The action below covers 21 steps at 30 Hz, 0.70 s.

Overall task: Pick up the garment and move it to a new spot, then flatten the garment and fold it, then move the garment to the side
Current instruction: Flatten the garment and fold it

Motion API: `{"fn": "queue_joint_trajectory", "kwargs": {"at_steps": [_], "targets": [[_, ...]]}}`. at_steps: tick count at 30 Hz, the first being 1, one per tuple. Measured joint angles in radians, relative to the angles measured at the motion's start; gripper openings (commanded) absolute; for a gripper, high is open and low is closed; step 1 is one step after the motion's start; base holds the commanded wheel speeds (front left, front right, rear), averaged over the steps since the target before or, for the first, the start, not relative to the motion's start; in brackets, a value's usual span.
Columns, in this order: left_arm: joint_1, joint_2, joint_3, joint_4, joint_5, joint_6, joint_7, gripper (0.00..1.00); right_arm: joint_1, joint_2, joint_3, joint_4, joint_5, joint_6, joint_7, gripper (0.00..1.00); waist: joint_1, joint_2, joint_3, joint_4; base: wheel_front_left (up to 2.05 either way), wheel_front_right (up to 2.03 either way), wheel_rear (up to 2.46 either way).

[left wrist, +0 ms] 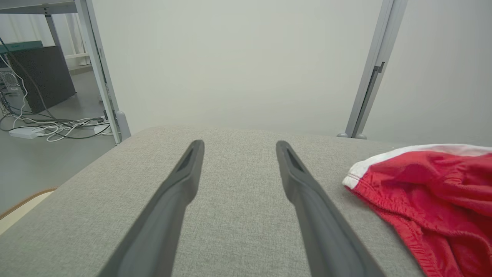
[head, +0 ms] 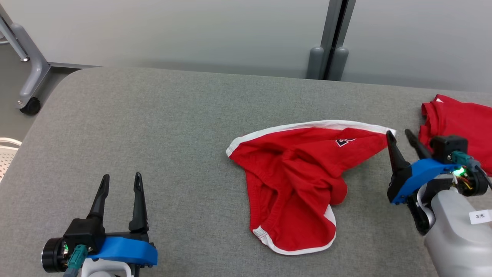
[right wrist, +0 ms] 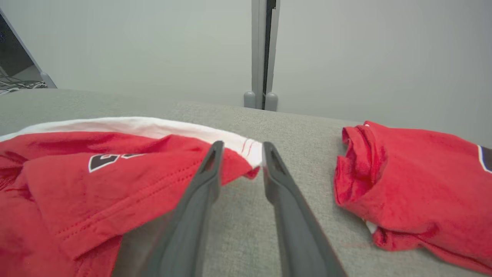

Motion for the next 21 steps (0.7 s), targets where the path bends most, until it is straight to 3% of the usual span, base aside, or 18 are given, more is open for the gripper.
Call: {"fn": "queue_joint_trajectory", "kwargs": {"at_steps": [7,15,21], "targets": [[0.002,-0.005,0.009,0.001,0.008,0.0,0.0,1.0,0.043,0.04,-0.082,-0.205,-0.034,0.0,0.0,1.0,0.0,0.0,-0.005,-0.023,0.0,0.0,0.0],[0.013,-0.006,0.016,0.003,0.017,-0.003,0.0,1.0,0.3,0.099,-0.14,-0.547,-0.047,0.0,-0.001,1.0,-0.0001,-0.0001,-0.023,-0.049,0.0,0.0,0.0],[0.027,-0.002,0.023,0.001,0.018,-0.004,0.0,1.0,0.496,0.148,-0.173,-0.707,-0.034,0.0,-0.001,1.0,-0.0001,-0.0001,-0.034,-0.064,0.0,0.0,0.0]]}}
